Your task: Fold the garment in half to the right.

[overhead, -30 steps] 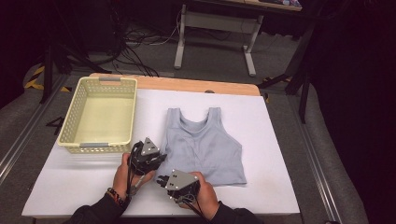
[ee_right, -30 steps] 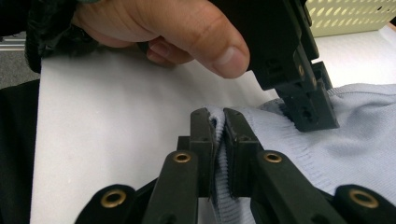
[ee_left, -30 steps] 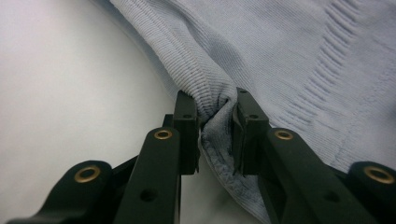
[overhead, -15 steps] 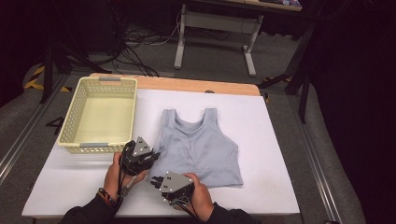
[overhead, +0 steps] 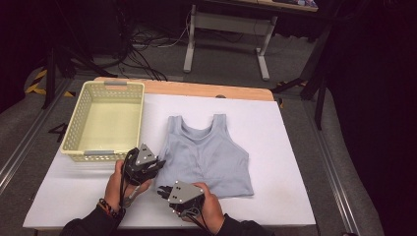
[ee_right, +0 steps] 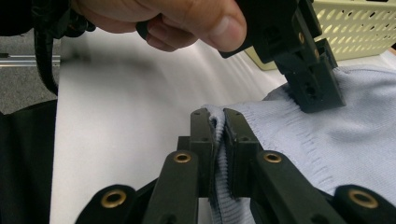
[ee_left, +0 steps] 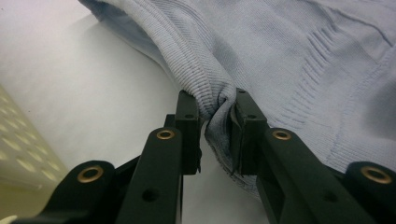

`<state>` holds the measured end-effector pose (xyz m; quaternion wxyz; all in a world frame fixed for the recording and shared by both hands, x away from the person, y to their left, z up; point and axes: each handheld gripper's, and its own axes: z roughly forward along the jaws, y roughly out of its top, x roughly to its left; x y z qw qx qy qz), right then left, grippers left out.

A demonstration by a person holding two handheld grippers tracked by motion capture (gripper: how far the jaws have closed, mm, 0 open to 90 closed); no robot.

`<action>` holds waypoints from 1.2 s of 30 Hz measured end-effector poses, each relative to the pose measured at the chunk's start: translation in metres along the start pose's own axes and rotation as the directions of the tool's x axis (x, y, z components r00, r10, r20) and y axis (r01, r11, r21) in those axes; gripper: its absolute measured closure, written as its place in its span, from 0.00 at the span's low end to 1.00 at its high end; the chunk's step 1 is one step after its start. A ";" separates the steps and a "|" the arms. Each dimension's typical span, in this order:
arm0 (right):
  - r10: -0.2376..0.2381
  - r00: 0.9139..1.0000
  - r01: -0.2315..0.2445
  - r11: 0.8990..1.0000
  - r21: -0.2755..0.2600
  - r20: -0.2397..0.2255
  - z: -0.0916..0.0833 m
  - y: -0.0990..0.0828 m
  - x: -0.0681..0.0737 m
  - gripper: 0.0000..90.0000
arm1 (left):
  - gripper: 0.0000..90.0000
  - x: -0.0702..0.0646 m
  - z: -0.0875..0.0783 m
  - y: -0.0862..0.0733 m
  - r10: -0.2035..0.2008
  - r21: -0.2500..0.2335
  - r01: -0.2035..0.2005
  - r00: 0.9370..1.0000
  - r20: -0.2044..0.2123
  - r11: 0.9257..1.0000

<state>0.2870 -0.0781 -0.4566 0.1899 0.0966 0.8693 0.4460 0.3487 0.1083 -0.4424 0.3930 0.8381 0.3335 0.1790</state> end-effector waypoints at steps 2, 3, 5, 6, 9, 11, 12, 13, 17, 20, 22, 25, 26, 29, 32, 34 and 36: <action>0.004 1.000 -0.004 1.000 -0.004 -0.003 0.001 0.001 0.001 0.92 | 0.85 0.000 -0.002 0.000 0.001 0.003 -0.001 1.000 -0.005 1.000; 0.001 1.000 -0.001 1.000 -0.007 -0.003 0.002 0.002 0.002 0.92 | 0.85 0.000 -0.004 -0.001 -0.001 0.002 0.001 1.000 -0.004 1.000; -0.004 1.000 0.004 1.000 -0.011 -0.002 0.003 0.004 0.003 0.92 | 0.85 0.001 -0.007 -0.001 -0.004 -0.001 0.004 1.000 -0.008 1.000; -0.007 1.000 0.007 1.000 -0.013 -0.002 0.004 0.006 0.004 0.92 | 0.85 0.002 -0.007 -0.002 -0.003 -0.001 0.003 1.000 -0.006 1.000; -0.004 1.000 0.004 1.000 -0.017 -0.004 0.004 0.006 0.005 0.92 | 0.85 0.001 -0.008 -0.001 -0.002 -0.012 0.002 1.000 -0.005 1.000; 0.004 1.000 -0.004 1.000 -0.022 0.002 0.002 0.006 0.004 0.92 | 0.85 -0.001 -0.007 0.001 -0.002 -0.027 0.002 1.000 -0.006 1.000; 0.004 1.000 -0.004 1.000 -0.025 0.005 0.000 0.006 0.004 0.92 | 0.85 -0.003 -0.006 0.003 0.004 -0.037 -0.004 1.000 -0.010 0.999; 0.005 1.000 -0.005 0.999 -0.031 0.011 -0.002 0.007 0.003 0.92 | 0.85 -0.006 -0.005 0.004 0.004 -0.046 -0.005 1.000 -0.011 0.999; 0.041 0.999 -0.040 0.998 -0.052 0.016 -0.012 0.006 -0.003 0.92 | 0.86 -0.014 -0.005 0.014 0.012 -0.085 -0.012 1.000 -0.009 0.996; 0.050 0.998 -0.048 0.997 -0.066 0.033 -0.021 0.006 -0.005 0.92 | 0.86 -0.019 -0.005 0.022 0.017 -0.113 -0.017 1.000 0.003 0.993; 0.051 0.998 -0.048 0.996 -0.075 0.048 -0.029 0.006 -0.007 0.92 | 0.86 -0.021 -0.004 0.027 0.016 -0.127 -0.013 1.000 0.018 0.992; 0.070 0.995 -0.063 0.994 -0.089 0.069 -0.040 0.004 -0.011 0.92 | 0.86 -0.024 -0.001 0.037 0.016 -0.145 -0.010 0.999 0.045 0.989; 0.083 0.994 -0.076 0.992 -0.096 0.077 -0.044 0.003 -0.012 0.92 | 0.86 -0.025 0.001 0.040 0.017 -0.149 -0.009 0.999 0.050 0.989; 0.104 0.990 -0.093 0.990 -0.109 0.100 -0.054 -0.001 -0.015 0.92 | 0.86 -0.029 0.007 0.050 0.017 -0.160 -0.004 0.997 0.078 0.987; 0.130 0.983 -0.113 0.985 -0.126 0.130 -0.068 -0.005 -0.020 0.92 | 0.86 -0.034 0.015 0.062 0.033 -0.161 -0.017 0.995 0.095 0.987; 0.156 0.977 -0.136 0.981 -0.136 0.146 -0.077 -0.009 -0.023 0.92 | 0.86 -0.039 0.021 0.070 0.052 -0.160 -0.035 0.993 0.104 0.986; 0.171 0.971 -0.147 0.978 -0.145 0.166 -0.085 -0.013 -0.026 0.92 | 0.86 -0.044 0.027 0.080 0.056 -0.161 -0.036 0.991 0.123 0.986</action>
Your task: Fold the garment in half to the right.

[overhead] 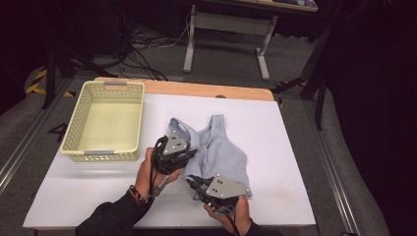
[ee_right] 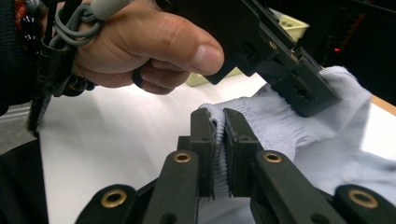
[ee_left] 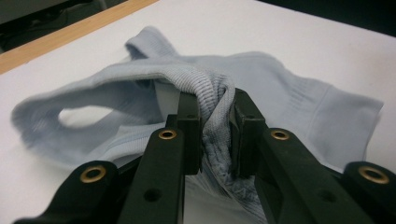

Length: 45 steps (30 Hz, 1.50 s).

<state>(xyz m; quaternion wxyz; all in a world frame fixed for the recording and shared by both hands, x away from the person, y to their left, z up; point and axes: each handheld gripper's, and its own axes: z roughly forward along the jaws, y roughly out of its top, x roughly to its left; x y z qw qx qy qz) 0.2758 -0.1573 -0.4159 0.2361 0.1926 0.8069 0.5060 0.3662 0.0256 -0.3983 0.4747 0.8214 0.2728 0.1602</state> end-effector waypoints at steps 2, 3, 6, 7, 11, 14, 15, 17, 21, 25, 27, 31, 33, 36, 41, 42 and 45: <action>0.008 1.000 -0.008 1.000 -0.008 0.021 -0.007 -0.002 -0.004 0.92 | 0.86 -0.003 0.006 0.007 0.022 0.005 -0.022 1.000 0.005 1.000; 0.017 0.999 -0.016 1.000 -0.013 0.030 -0.011 -0.003 -0.007 0.92 | 0.86 -0.006 0.011 0.012 0.038 0.005 -0.038 0.999 0.012 0.999; 0.033 0.998 -0.032 0.999 -0.022 0.059 -0.022 -0.007 -0.015 0.92 | 0.86 -0.011 0.021 0.023 0.055 -0.009 -0.054 0.997 0.047 0.998; 0.040 0.997 -0.039 0.999 -0.024 0.068 -0.025 -0.009 -0.017 0.92 | 0.86 -0.012 0.024 0.025 0.054 -0.012 -0.054 0.997 0.055 0.998; 0.054 0.993 -0.051 0.998 -0.034 0.102 -0.038 -0.014 -0.024 0.92 | 0.86 -0.019 0.037 0.037 0.076 -0.012 -0.075 0.994 0.081 0.997; 0.072 0.990 -0.068 0.997 -0.036 0.121 -0.047 -0.019 -0.030 0.92 | 0.86 -0.026 0.048 0.044 0.096 -0.005 -0.096 0.991 0.092 0.995; 0.077 0.989 -0.073 0.997 -0.035 0.126 -0.049 -0.021 -0.031 0.92 | 0.85 -0.028 0.052 0.045 0.096 -0.010 -0.096 0.991 0.093 0.995; 0.092 0.986 -0.088 0.996 -0.032 0.139 -0.053 -0.025 -0.035 0.92 | 0.81 -0.030 0.058 0.048 0.094 -0.021 -0.092 0.990 0.102 0.996; 0.130 0.980 -0.127 0.992 -0.024 0.154 -0.059 -0.034 -0.042 0.92 | 0.64 -0.032 0.058 0.051 0.101 -0.053 -0.097 0.991 0.090 0.994; 0.136 0.974 -0.137 0.991 -0.005 0.179 -0.063 -0.042 -0.044 0.92 | 0.43 -0.027 0.041 0.053 0.078 -0.094 -0.070 0.994 0.079 0.993; 0.142 0.972 -0.145 0.989 0.003 0.190 -0.064 -0.045 -0.046 0.92 | 0.34 -0.026 0.029 0.052 0.080 -0.126 -0.066 0.991 0.103 0.990; 0.146 0.966 -0.153 0.988 0.017 0.213 -0.071 -0.052 -0.048 0.92 | 0.25 -0.035 0.009 0.038 0.125 -0.109 -0.116 0.988 0.085 0.987; 0.144 0.963 -0.154 0.988 0.024 0.229 -0.074 -0.055 -0.049 0.92 | 0.24 -0.043 0.005 0.021 0.146 -0.081 -0.138 0.984 0.105 0.987; 0.173 0.953 -0.186 0.982 0.029 0.250 -0.081 -0.061 -0.050 0.92 | 0.18 -0.061 0.008 -0.008 0.145 -0.041 -0.141 0.980 0.134 0.989; 0.188 0.940 -0.211 0.976 0.051 0.283 -0.087 -0.071 -0.050 0.92 | 0.14 -0.088 0.028 -0.038 0.159 0.045 -0.168 0.975 0.158 0.985; 0.187 0.940 -0.212 0.976 0.055 0.286 -0.088 -0.072 -0.049 0.92 | 0.14 -0.091 0.034 -0.042 0.157 0.073 -0.168 0.978 0.138 0.983; 0.191 0.936 -0.219 0.973 0.066 0.297 -0.092 -0.076 -0.050 0.92 | 0.14 -0.090 0.046 -0.050 0.165 0.155 -0.183 0.978 0.125 0.971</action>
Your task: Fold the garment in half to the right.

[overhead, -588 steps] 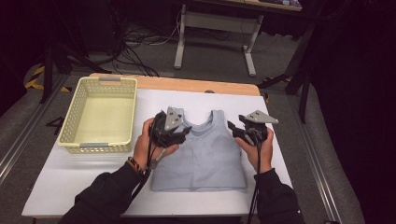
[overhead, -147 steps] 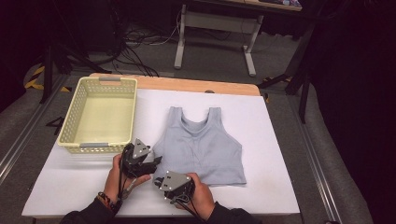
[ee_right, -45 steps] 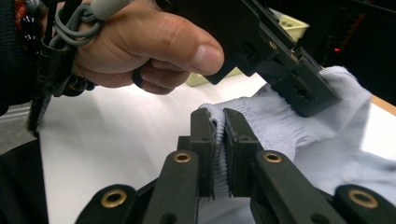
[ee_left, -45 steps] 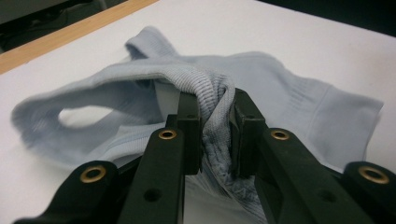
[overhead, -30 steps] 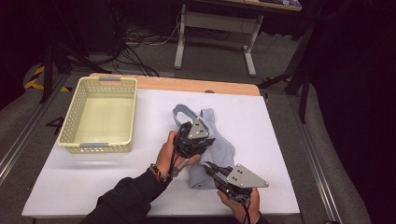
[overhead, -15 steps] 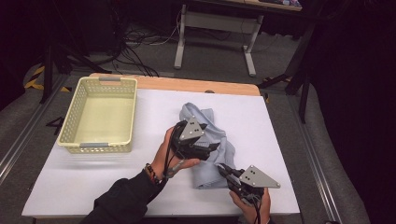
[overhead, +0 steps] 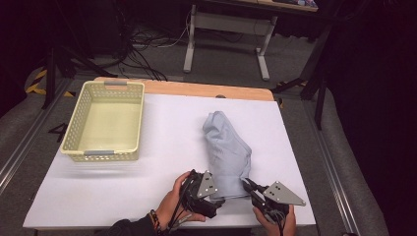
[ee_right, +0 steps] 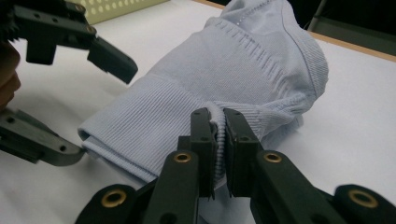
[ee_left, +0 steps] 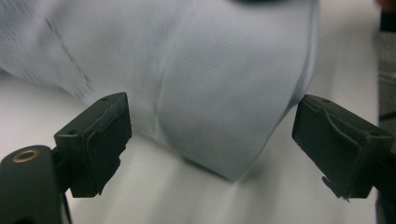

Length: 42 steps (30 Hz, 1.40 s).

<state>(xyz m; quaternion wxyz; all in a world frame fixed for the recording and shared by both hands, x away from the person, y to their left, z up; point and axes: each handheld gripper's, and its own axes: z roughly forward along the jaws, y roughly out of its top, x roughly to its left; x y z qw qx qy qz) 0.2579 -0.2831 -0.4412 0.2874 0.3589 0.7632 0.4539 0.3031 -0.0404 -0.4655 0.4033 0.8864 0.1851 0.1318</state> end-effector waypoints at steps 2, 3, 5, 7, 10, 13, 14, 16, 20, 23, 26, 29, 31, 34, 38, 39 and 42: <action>0.004 1.000 -0.004 1.000 0.020 -0.004 0.000 -0.004 -0.003 0.92 | 0.19 0.002 0.004 -0.002 0.001 0.008 -0.001 1.000 -0.010 1.000; 0.012 1.000 -0.012 1.000 0.028 -0.006 0.001 -0.007 -0.005 0.91 | 0.24 0.004 0.004 -0.002 -0.011 0.017 0.011 1.000 0.009 1.000; 0.031 1.000 -0.031 0.998 0.051 -0.006 0.002 -0.011 -0.009 0.89 | 0.31 0.006 0.003 -0.002 -0.011 0.018 0.010 1.000 0.012 1.000; 0.054 0.998 -0.053 0.996 0.077 -0.013 0.004 -0.015 -0.013 0.85 | 0.43 0.007 0.004 -0.003 -0.012 0.034 0.011 1.000 0.027 0.999; 0.086 0.996 -0.087 0.988 0.130 0.014 0.010 -0.020 -0.019 0.63 | 0.63 0.010 0.003 -0.004 -0.013 0.034 0.011 0.998 0.067 0.999; 0.165 0.986 -0.164 0.971 0.172 0.013 0.015 -0.023 -0.027 0.50 | 0.82 0.012 0.001 -0.005 -0.013 0.029 0.011 0.997 0.080 1.000; 0.177 0.984 -0.177 0.968 0.179 0.019 0.016 -0.023 -0.028 0.48 | 0.86 0.012 0.000 -0.006 -0.014 0.026 0.012 0.996 0.083 1.000; 0.187 0.982 -0.184 0.962 0.201 0.005 0.019 -0.022 -0.029 0.47 | 0.90 0.016 0.000 -0.006 -0.004 0.017 0.002 0.996 0.091 1.000; 0.185 0.981 -0.164 0.950 0.266 -0.056 0.031 -0.017 -0.031 0.48 | 0.91 0.021 -0.004 -0.009 0.018 0.024 -0.020 0.997 0.070 1.000; 0.206 0.973 -0.172 0.946 0.276 -0.100 0.041 -0.013 -0.034 0.52 | 0.92 0.028 -0.008 -0.013 0.019 0.023 -0.020 0.998 0.053 1.000; 0.210 0.970 -0.168 0.944 0.284 -0.122 0.051 -0.008 -0.033 0.51 | 0.92 0.035 -0.014 -0.018 0.001 0.021 -0.002 0.999 0.038 1.000; 0.196 0.971 -0.151 0.946 0.286 -0.136 0.062 -0.002 -0.029 0.50 | 0.92 0.042 -0.019 -0.023 -0.002 0.021 0.002 1.000 0.018 1.000; 0.173 0.974 -0.126 0.951 0.282 -0.147 0.071 0.002 -0.025 0.50 | 0.92 0.046 -0.024 -0.026 0.001 0.017 -0.001 1.000 0.000 1.000; 0.161 0.973 -0.109 0.953 0.283 -0.167 0.081 0.008 -0.020 0.49 | 0.92 0.051 -0.033 -0.032 -0.009 0.016 0.009 1.000 -0.021 1.000; 0.119 0.975 -0.064 0.960 0.271 -0.189 0.095 0.016 -0.008 0.46 | 0.92 0.057 -0.044 -0.040 -0.017 0.021 0.018 0.999 -0.041 1.000; 0.108 0.975 -0.053 0.962 0.269 -0.193 0.097 0.017 -0.006 0.45 | 0.92 0.058 -0.048 -0.043 -0.022 0.024 0.023 0.998 -0.053 0.999; 0.084 0.977 -0.031 0.965 0.260 -0.197 0.103 0.021 0.002 0.41 | 0.92 0.057 -0.054 -0.048 -0.034 0.022 0.036 0.998 -0.061 0.999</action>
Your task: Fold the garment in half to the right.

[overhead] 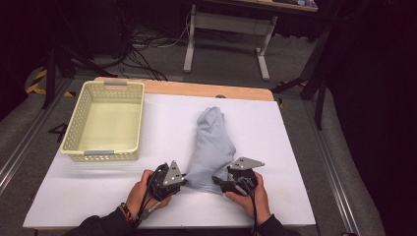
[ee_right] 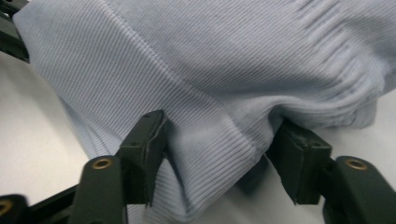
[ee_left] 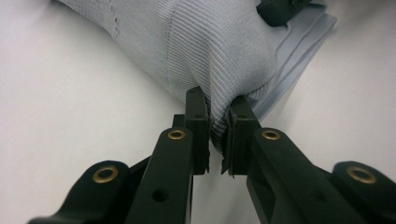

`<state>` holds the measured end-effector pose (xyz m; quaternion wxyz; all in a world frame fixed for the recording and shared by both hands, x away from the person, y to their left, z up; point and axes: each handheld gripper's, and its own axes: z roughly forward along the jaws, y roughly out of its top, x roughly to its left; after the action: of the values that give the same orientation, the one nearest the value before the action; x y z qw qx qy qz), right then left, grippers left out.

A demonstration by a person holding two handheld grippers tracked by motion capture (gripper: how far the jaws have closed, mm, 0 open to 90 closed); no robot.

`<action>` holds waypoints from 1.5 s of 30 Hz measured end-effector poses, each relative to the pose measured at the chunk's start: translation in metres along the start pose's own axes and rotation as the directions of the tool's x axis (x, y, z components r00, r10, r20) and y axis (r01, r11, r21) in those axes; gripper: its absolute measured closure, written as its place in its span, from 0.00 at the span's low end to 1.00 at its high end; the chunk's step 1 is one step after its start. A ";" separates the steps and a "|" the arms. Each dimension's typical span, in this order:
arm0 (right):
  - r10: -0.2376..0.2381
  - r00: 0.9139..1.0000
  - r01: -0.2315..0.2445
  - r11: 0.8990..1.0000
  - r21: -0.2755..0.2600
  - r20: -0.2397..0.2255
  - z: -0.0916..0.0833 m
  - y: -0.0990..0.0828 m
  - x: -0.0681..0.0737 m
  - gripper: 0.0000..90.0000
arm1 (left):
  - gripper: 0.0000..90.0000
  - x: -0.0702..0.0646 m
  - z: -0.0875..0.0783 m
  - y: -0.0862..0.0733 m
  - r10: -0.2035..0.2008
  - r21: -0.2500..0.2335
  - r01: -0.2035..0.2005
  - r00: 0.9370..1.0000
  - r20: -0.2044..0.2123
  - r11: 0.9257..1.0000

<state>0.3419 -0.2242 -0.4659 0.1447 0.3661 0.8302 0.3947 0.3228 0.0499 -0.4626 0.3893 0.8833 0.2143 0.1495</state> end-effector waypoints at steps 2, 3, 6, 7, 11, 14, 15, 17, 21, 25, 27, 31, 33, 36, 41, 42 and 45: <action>-0.012 1.000 0.012 1.000 -0.006 -0.004 0.002 0.002 0.003 0.39 | 0.92 -0.002 -0.004 -0.003 0.005 0.001 -0.005 1.000 -0.008 1.000; -0.018 1.000 0.018 1.000 -0.009 -0.006 0.003 0.002 0.005 0.39 | 0.92 -0.003 -0.006 -0.004 0.006 0.004 -0.006 1.000 -0.010 1.000; -0.032 0.999 0.032 0.999 -0.016 -0.016 0.003 0.002 0.009 0.37 | 0.92 -0.008 -0.012 -0.009 0.010 0.002 -0.010 1.000 -0.012 1.000; -0.044 0.999 0.043 0.999 -0.016 -0.028 0.002 0.001 0.011 0.37 | 0.92 -0.009 -0.013 -0.011 0.010 0.000 -0.010 1.000 -0.010 1.000; -0.078 0.996 0.077 0.996 -0.042 -0.033 -0.015 0.000 0.011 0.37 | 0.92 -0.017 -0.014 -0.015 0.033 0.007 -0.033 0.999 -0.003 0.999; -0.037 0.999 0.034 0.995 -0.090 -0.025 -0.029 -0.004 0.004 0.39 | 0.92 -0.020 -0.014 -0.015 0.032 0.015 -0.032 0.999 -0.001 0.999; -0.032 0.999 0.030 0.994 -0.102 -0.014 -0.033 -0.005 0.002 0.41 | 0.92 -0.020 -0.014 -0.015 0.031 0.015 -0.031 1.000 0.002 0.999; -0.022 1.000 0.022 0.991 -0.129 -0.002 -0.039 -0.005 0.000 0.49 | 0.92 -0.021 -0.014 -0.015 0.038 0.022 -0.038 0.999 0.002 0.999; -0.066 0.998 0.067 0.983 -0.173 0.007 -0.045 -0.003 0.004 0.75 | 0.92 -0.027 -0.015 -0.016 0.055 0.027 -0.056 0.998 0.008 0.998; -0.115 0.993 0.114 0.976 -0.186 0.006 -0.041 -0.001 0.010 0.88 | 0.92 -0.031 -0.017 -0.019 0.046 0.030 -0.046 0.999 0.010 0.998; -0.139 0.990 0.136 0.971 -0.194 0.000 -0.035 0.004 0.011 0.92 | 0.92 -0.031 -0.016 -0.020 0.054 0.023 -0.054 0.998 0.010 0.998; -0.191 0.981 0.183 0.962 -0.202 -0.021 -0.020 0.016 0.017 0.97 | 0.92 -0.032 -0.015 -0.021 0.049 0.019 -0.049 0.999 0.012 0.999; -0.229 0.972 0.215 0.954 -0.206 -0.043 -0.013 0.023 0.022 0.99 | 0.92 -0.031 -0.015 -0.022 0.033 0.015 -0.034 0.999 0.013 0.999; -0.282 0.958 0.267 0.946 -0.182 -0.058 0.003 0.031 0.027 0.99 | 0.92 -0.032 -0.015 -0.022 0.036 0.018 -0.036 0.999 0.008 0.999; -0.298 0.952 0.285 0.947 -0.148 -0.076 0.020 0.037 0.027 0.99 | 0.91 -0.030 -0.015 -0.023 0.037 0.009 -0.037 0.999 0.017 0.999; -0.315 0.946 0.304 0.943 -0.136 -0.071 0.024 0.038 0.028 0.99 | 0.91 -0.031 -0.015 -0.023 0.039 0.011 -0.039 0.999 0.013 0.999; -0.330 0.941 0.323 0.942 -0.087 -0.071 0.034 0.037 0.028 0.99 | 0.91 -0.034 -0.016 -0.023 0.047 0.019 -0.047 0.999 -0.003 0.999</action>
<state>0.3595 -0.1697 -0.4585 0.1866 0.2008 0.8696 0.4107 0.2804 0.0568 -0.4725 0.3770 0.8915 0.1954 0.1579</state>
